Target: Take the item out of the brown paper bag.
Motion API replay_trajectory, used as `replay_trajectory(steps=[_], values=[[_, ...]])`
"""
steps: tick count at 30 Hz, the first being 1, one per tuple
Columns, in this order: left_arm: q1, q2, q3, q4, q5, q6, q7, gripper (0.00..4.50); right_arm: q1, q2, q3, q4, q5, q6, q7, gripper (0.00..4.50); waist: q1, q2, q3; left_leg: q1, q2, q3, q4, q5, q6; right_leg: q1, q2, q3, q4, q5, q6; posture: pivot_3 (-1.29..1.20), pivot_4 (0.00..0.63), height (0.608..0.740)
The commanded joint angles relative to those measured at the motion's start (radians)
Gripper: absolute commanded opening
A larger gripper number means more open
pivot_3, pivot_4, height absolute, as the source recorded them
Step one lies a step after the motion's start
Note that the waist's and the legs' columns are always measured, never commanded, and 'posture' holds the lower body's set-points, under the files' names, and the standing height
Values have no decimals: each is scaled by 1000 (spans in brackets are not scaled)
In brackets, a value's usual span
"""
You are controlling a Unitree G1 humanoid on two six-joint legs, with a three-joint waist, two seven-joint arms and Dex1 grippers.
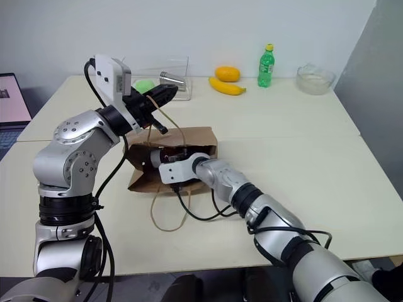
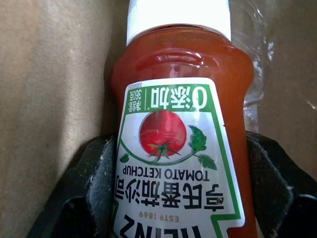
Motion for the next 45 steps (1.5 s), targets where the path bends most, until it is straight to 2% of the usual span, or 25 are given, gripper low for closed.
replay_trajectory(steps=[1, 10, 17, 24, 34, 41, 45], values=[[-3, 3, 15, -39, -4, -15, 9, 0, 28, -32, -36, -113, 25, -18, 40, 3179, 0, 0, 0, 0, 0, 0, 0, 0, 0, 0, 0, 0, 0, 0, 0, 0, 150, 740], [5, 10, 8, -43, 15, -30, 7, 0, 167, -141, -104, -496, 147, -45, 269, 3179, -1, 0, 0, -1, 0, 0, 0, 0, 0, 0, 0, 0, -1, 0, 1, 0, 150, 740], [-2, 11, 4, -36, 23, -35, 1, 0, 192, -212, -151, -648, 255, -63, 400, 3179, -1, 0, 0, -1, 0, 0, 0, 0, 0, 0, 0, -1, -1, -1, 3, 0, 150, 740], [-4, 12, 2, -31, 26, -41, -1, 0, 235, -249, -247, -767, 538, -19, 622, 3179, -1, 0, 0, -1, 0, 0, 0, 0, 0, 0, 0, -1, -1, -1, 1, 0, 150, 740], [-13, 5, 2, -24, 27, -37, 4, 0, 251, -288, -366, -934, 888, 187, 819, 3178, 0, 0, 1, -1, 1, -1, 0, 0, 0, 0, 0, -1, -1, -1, 2, 0, 150, 740], [-19, 1, 0, -18, 29, -36, 9, 0, 239, -287, -485, -1028, 1137, 452, 806, 3178, 2, 0, 1, -1, 1, 0, 0, 0, 0, 0, 0, -1, -1, -1, 1, 0, 150, 740], [-16, 2, 1, -21, 30, -35, 9, 0, 184, -271, -603, -1009, 1231, 547, 712, 3178, 2, 0, 1, -1, 1, 0, 0, 0, 0, 0, 0, -1, -1, -1, 2, 0, 150, 740]])
